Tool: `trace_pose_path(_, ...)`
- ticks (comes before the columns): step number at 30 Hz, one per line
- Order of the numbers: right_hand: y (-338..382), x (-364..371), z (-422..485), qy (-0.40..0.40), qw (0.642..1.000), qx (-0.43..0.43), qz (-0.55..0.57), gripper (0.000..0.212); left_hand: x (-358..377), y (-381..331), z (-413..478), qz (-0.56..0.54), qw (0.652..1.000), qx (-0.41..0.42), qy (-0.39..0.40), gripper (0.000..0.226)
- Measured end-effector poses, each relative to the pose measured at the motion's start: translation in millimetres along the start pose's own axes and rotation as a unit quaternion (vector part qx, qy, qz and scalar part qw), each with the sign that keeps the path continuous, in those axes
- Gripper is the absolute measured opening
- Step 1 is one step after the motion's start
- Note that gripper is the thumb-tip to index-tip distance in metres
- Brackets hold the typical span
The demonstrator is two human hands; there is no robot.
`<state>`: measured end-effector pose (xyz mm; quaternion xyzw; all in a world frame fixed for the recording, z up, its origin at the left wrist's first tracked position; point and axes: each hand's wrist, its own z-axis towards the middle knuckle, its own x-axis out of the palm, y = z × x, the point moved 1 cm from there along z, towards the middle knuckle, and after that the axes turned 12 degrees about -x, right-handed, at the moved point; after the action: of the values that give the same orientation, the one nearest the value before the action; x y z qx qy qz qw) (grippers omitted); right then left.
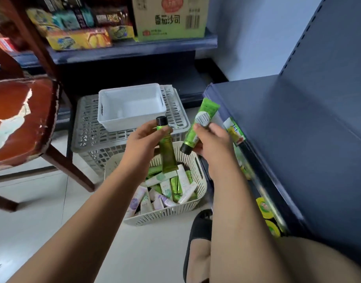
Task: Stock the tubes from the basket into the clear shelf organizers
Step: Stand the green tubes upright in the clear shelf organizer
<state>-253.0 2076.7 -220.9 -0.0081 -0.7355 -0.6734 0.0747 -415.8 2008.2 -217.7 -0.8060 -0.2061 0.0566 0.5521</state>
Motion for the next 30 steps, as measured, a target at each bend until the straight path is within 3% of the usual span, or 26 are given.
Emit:
trace_pose_path(4, 24.1, -5.9, -23.2, -0.017, 1.000, -0.024, 0.002, 0.010, 20.1, -26.8, -20.8, 0.039, 0.997, 0.062, 0.035, 0.019)
trace_pose_path(10, 56.9, -14.7, -55.8, -0.069, 0.997, -0.036, -0.013, 0.039, 51.0, -59.8, -51.4, 0.051, 0.988, 0.107, 0.101, 0.021)
trace_pose_path(18, 118.2, -62.9, -114.1, -0.085, 0.987, -0.093, 0.099, 0.027, 100.3, -92.2, -100.6, 0.064, 0.961, 0.160, 0.217, 0.019)
trace_pose_path(21, 142.6, -100.2, -149.2, -0.139, 0.983, -0.118, 0.039, 0.008, 126.2, -101.2, -126.0, 0.068, 0.946, 0.182, 0.259, 0.024)
trace_pose_path(24, 162.5, -140.7, -184.7, -0.187, 0.971, -0.145, -0.008, 0.016, 157.0, -107.4, -157.3, 0.091, 0.918, 0.215, 0.321, 0.023)
trace_pose_path(30, 187.4, -200.8, -258.0, -0.249, 0.956, -0.126, 0.087, 0.021, 225.5, -101.7, -225.5, 0.105, 0.869, 0.258, 0.408, 0.024)
